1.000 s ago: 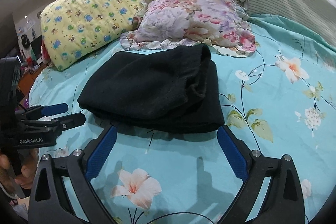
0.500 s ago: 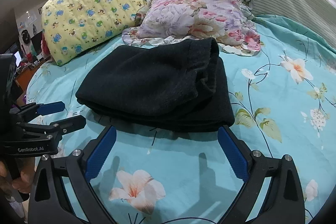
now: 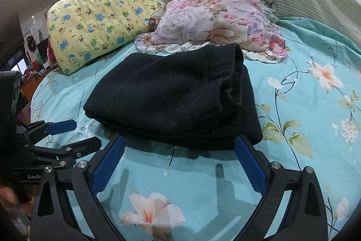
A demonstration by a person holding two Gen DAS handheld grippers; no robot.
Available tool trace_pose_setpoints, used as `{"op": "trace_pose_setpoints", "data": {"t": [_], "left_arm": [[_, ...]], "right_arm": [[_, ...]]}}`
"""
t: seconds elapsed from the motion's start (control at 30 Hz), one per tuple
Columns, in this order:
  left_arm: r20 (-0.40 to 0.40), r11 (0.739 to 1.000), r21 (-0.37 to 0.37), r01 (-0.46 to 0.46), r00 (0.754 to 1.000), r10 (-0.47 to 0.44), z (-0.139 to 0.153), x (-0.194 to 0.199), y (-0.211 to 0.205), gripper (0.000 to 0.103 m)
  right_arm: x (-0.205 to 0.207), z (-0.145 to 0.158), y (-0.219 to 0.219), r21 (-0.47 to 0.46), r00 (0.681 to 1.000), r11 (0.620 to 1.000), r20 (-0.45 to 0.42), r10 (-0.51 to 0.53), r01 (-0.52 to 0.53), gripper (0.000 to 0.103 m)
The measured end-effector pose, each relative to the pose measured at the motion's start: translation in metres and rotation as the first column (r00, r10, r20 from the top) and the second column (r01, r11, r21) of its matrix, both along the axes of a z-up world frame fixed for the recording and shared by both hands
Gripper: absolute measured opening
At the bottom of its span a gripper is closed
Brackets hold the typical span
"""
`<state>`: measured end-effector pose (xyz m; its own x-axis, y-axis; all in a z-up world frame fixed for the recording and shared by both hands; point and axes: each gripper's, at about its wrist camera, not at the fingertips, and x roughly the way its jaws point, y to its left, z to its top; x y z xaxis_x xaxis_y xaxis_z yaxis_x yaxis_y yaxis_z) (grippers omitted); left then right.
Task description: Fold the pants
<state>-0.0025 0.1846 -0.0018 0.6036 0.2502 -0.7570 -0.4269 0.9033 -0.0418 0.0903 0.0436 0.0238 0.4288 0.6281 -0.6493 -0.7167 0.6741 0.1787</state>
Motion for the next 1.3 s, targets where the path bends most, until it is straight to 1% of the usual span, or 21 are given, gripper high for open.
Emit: {"op": "trace_pose_setpoints", "data": {"t": [0.4,0.6,1.3], "left_arm": [[0.004,1.000,-0.008,-0.016,1.000,0.016,-0.001,0.003,0.007,0.084],[0.017,1.000,-0.014,-0.025,1.000,0.026,-0.001,0.001,0.009,0.084],[0.063,0.999,0.015,-0.028,0.998,0.027,0.009,-0.004,0.004,0.084]], "right_arm": [[0.002,-0.002,0.003,0.002,1.000,1.000,-0.001,0.005,-0.005,0.097],[0.002,-0.003,0.003,0.008,1.000,1.000,-0.001,0.005,-0.005,0.097],[0.004,-0.003,0.001,0.017,1.000,1.000,-0.003,0.000,0.000,0.097]]}}
